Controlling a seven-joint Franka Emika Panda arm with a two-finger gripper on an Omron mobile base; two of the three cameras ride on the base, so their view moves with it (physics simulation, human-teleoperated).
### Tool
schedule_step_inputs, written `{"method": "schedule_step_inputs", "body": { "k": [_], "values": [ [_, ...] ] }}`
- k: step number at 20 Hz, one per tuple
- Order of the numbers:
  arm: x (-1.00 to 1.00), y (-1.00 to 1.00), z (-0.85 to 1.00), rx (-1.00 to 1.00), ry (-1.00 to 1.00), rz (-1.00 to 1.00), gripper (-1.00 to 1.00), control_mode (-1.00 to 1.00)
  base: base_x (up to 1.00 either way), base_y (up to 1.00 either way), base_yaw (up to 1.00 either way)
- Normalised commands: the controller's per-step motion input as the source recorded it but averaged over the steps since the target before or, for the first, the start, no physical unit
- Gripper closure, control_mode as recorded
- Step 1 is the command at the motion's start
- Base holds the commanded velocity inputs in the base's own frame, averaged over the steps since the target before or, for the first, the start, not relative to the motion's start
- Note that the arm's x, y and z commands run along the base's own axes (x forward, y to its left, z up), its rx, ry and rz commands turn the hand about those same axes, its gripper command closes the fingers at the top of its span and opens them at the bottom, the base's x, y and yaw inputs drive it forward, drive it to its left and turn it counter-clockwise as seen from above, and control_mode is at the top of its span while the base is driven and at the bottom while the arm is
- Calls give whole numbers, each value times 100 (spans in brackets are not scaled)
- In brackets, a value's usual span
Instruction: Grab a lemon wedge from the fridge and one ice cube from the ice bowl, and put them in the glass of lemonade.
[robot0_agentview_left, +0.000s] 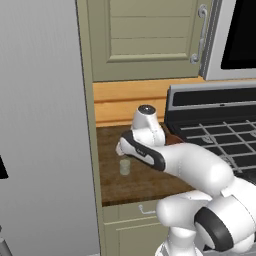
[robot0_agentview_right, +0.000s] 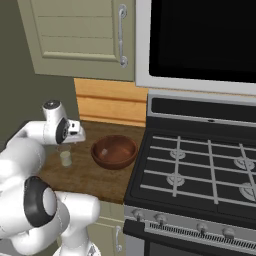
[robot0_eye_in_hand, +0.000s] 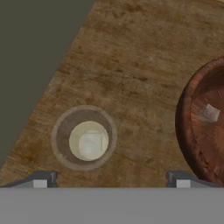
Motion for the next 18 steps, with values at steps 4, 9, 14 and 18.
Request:
{"method": "schedule_step_inputs", "body": {
  "k": [4,9,14,18],
  "values": [
    [-12,-42,8,7,0,0,-100,-100,0,0,0],
    [-20,-28,16,1,3,-1,-100,-100,0,0,0],
    [-55,-36,85,-3,5,-1,-100,-100,0,0,0],
    [-53,-68,86,-2,9,-4,-100,-100,0,0,0]
  ]
}}
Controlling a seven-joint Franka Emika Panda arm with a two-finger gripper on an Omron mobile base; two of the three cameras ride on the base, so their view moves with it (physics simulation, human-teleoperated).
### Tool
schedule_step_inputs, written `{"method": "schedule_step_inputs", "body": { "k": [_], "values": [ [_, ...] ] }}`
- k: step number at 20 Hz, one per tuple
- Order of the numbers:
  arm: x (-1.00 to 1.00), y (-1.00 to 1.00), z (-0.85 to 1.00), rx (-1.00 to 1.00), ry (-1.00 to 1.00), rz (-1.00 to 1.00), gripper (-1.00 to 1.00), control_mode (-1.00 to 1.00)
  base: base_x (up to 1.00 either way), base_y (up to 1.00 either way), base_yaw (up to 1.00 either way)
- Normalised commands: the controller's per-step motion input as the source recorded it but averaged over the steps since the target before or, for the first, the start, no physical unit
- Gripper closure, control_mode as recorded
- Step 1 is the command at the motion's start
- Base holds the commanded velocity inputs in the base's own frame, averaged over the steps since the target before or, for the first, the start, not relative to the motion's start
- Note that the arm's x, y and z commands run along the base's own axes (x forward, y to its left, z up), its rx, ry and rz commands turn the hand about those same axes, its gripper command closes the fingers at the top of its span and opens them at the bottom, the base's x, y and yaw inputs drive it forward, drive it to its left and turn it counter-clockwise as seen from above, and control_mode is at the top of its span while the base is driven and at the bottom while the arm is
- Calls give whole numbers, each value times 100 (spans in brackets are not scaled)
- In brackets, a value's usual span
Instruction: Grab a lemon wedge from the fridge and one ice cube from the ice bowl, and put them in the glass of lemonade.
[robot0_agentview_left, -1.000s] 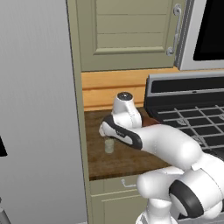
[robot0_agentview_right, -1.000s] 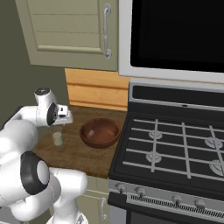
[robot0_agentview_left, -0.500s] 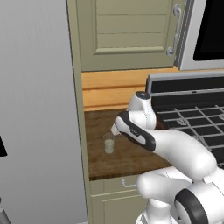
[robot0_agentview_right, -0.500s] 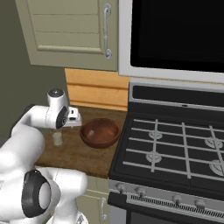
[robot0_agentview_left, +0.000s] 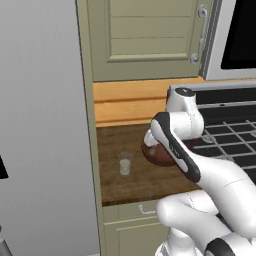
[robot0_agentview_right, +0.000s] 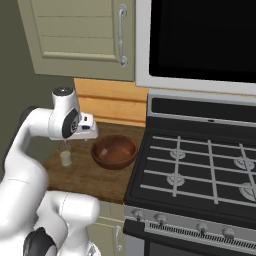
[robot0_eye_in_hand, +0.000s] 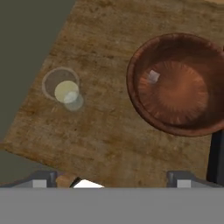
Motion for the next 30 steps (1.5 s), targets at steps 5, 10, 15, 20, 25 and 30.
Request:
{"method": "schedule_step_inputs", "body": {
  "k": [5,10,15,20,25,30],
  "values": [
    [-91,-63,24,0,0,-7,-100,-100,0,0,0],
    [-97,-11,0,0,-3,-10,-100,-100,0,0,0],
    [-32,0,2,0,-4,-5,-100,-100,0,0,0],
    [0,0,0,0,0,0,-100,-100,0,0,0],
    [-14,0,0,0,-3,0,-100,100,-35,0,0],
    [0,0,0,0,0,0,-100,100,-100,6,-1]
  ]
}}
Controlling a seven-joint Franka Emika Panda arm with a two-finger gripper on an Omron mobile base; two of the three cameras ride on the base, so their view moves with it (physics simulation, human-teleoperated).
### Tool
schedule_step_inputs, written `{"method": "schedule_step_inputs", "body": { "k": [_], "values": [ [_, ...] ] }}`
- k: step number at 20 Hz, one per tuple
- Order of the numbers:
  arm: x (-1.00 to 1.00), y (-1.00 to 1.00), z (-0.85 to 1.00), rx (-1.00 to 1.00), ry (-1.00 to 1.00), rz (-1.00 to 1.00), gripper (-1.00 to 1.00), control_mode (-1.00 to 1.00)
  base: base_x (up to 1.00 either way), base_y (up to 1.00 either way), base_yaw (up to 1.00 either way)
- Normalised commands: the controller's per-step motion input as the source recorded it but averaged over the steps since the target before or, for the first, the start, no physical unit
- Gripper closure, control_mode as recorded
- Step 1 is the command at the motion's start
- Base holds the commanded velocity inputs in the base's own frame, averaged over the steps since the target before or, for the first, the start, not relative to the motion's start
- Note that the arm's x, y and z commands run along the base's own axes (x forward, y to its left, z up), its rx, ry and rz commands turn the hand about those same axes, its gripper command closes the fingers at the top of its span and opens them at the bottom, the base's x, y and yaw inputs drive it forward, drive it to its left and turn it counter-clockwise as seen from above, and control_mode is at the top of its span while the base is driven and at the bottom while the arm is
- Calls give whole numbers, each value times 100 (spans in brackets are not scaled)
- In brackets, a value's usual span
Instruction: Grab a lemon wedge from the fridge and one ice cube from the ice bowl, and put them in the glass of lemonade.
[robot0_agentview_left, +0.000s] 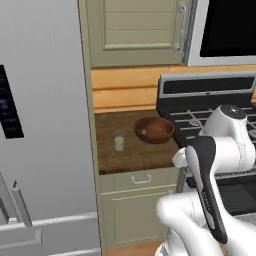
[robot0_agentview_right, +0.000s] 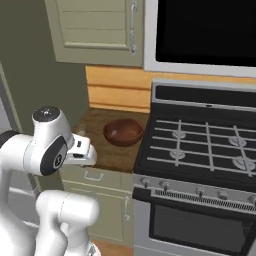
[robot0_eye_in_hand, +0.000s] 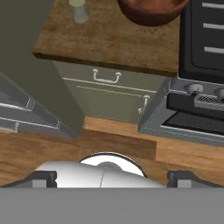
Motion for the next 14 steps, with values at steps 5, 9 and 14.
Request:
{"method": "schedule_step_inputs", "body": {
  "k": [5,9,14],
  "values": [
    [0,0,0,0,0,0,-100,100,-84,87,-8],
    [0,0,0,0,0,0,-100,100,0,100,-15],
    [0,0,0,0,0,0,-100,100,27,100,-10]
  ]
}}
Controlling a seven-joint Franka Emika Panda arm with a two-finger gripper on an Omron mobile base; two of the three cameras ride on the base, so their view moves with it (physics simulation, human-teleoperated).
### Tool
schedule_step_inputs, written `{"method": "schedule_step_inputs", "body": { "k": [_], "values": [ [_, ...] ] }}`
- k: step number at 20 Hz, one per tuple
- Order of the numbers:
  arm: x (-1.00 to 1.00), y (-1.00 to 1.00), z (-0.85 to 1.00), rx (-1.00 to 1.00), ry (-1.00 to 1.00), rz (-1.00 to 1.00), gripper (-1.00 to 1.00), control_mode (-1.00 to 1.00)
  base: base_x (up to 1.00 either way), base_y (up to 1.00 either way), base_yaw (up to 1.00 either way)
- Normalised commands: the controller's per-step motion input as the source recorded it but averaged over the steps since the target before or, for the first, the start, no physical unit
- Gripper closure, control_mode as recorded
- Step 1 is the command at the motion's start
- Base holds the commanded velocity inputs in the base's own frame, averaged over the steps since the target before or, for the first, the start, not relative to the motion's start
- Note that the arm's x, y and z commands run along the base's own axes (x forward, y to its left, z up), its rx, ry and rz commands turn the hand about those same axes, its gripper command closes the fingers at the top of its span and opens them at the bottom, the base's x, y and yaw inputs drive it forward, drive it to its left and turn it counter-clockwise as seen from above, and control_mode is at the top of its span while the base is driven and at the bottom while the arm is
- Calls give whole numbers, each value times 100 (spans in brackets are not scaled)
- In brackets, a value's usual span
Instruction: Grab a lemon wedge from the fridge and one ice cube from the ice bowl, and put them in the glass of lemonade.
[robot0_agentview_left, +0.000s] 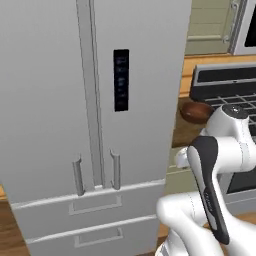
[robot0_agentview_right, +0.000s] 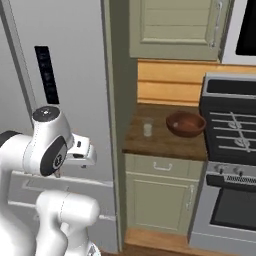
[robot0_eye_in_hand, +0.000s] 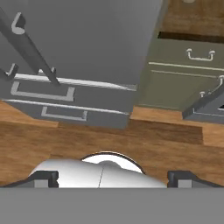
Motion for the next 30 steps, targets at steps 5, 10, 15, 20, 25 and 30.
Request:
{"method": "schedule_step_inputs", "body": {
  "k": [5,10,15,20,25,30],
  "values": [
    [0,0,0,0,0,0,-100,100,41,93,-6],
    [0,0,0,0,0,0,-100,100,-10,45,-4],
    [0,0,0,0,0,0,-100,100,-74,0,-1],
    [0,0,0,0,0,0,-100,100,-64,7,0],
    [0,0,0,0,0,0,-100,100,-27,36,4],
    [0,0,0,0,0,0,-100,100,3,46,-3]
  ]
}}
